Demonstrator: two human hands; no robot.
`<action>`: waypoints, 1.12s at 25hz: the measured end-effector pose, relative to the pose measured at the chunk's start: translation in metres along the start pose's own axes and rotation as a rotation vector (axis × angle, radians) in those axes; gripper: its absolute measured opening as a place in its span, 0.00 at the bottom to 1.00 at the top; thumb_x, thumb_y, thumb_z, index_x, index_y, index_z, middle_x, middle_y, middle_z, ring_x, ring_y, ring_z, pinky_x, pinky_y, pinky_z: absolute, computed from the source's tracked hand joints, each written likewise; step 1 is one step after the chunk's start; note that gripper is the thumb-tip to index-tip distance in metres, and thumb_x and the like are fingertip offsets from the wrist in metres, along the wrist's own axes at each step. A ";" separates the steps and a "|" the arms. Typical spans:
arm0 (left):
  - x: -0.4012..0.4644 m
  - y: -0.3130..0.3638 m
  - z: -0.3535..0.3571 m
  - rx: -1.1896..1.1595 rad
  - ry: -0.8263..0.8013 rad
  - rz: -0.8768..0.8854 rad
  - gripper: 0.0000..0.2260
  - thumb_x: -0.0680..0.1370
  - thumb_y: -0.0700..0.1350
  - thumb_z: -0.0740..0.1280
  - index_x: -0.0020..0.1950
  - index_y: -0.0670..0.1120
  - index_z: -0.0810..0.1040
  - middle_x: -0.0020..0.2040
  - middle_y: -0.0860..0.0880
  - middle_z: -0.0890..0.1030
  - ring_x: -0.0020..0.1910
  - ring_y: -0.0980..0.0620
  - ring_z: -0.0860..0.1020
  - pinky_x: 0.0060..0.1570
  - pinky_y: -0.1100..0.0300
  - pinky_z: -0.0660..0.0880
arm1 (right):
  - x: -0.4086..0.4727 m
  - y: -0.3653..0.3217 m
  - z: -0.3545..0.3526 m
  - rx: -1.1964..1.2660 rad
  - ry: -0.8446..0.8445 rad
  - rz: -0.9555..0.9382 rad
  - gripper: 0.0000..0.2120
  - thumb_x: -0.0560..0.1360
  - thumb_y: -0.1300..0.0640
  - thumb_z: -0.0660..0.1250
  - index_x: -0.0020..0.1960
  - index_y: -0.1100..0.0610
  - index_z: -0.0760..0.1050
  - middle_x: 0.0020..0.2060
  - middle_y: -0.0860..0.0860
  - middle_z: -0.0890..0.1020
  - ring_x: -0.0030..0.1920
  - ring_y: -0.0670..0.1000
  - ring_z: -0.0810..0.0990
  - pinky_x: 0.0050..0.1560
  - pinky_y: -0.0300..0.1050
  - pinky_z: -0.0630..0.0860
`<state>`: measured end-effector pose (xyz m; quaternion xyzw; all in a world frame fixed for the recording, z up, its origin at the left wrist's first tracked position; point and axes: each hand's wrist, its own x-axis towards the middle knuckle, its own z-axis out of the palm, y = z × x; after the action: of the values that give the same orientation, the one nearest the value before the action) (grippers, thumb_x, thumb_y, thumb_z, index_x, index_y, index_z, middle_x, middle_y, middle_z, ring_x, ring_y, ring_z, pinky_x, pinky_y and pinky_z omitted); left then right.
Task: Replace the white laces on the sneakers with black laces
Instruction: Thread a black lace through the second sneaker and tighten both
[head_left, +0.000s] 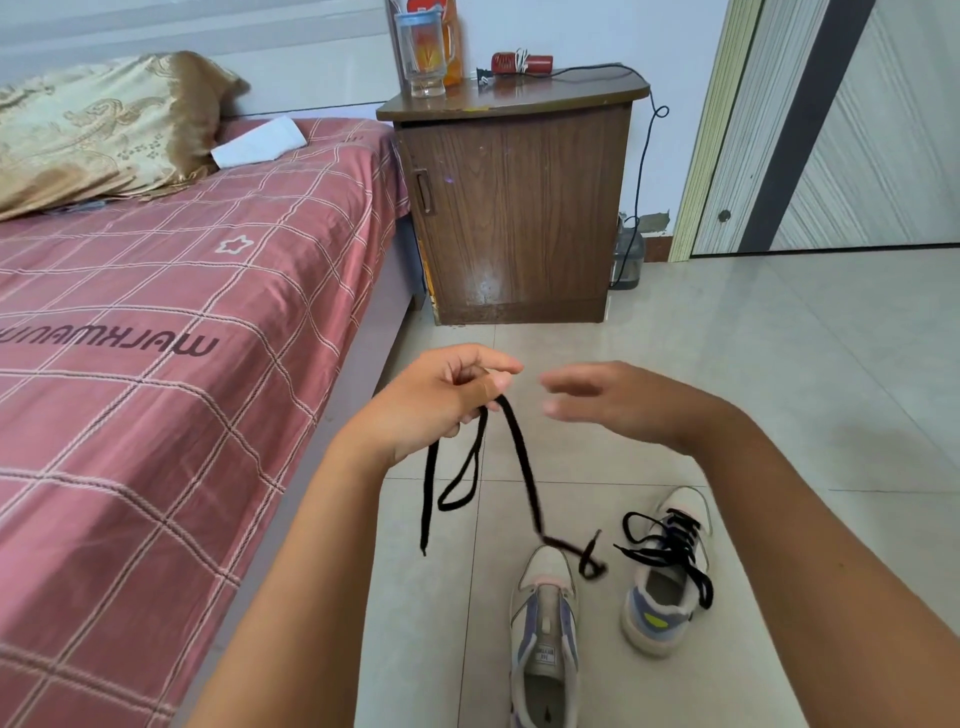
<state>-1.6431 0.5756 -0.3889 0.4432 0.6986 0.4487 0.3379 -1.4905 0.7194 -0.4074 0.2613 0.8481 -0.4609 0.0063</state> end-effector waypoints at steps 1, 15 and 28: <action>0.001 0.001 0.003 0.023 -0.034 0.002 0.07 0.79 0.38 0.63 0.52 0.47 0.79 0.32 0.52 0.74 0.27 0.59 0.65 0.25 0.69 0.58 | 0.000 -0.014 0.008 0.122 -0.004 -0.102 0.13 0.76 0.49 0.66 0.57 0.52 0.78 0.55 0.49 0.81 0.56 0.44 0.78 0.58 0.37 0.72; 0.003 -0.044 -0.019 0.040 0.236 -0.179 0.03 0.74 0.39 0.71 0.43 0.45 0.79 0.29 0.52 0.81 0.27 0.55 0.71 0.27 0.66 0.63 | -0.001 0.049 0.002 0.655 -0.019 0.059 0.12 0.77 0.54 0.64 0.37 0.59 0.73 0.29 0.51 0.69 0.34 0.52 0.72 0.45 0.47 0.74; 0.005 -0.043 0.024 0.253 -0.003 -0.149 0.11 0.81 0.51 0.59 0.55 0.49 0.78 0.27 0.54 0.69 0.23 0.59 0.69 0.25 0.68 0.64 | 0.008 0.059 0.017 0.591 -0.128 0.119 0.10 0.79 0.55 0.61 0.46 0.61 0.76 0.29 0.49 0.67 0.28 0.46 0.62 0.29 0.38 0.60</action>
<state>-1.6380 0.5797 -0.4382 0.4297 0.7801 0.3303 0.3127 -1.4751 0.7352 -0.4650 0.2714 0.6582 -0.7021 0.0103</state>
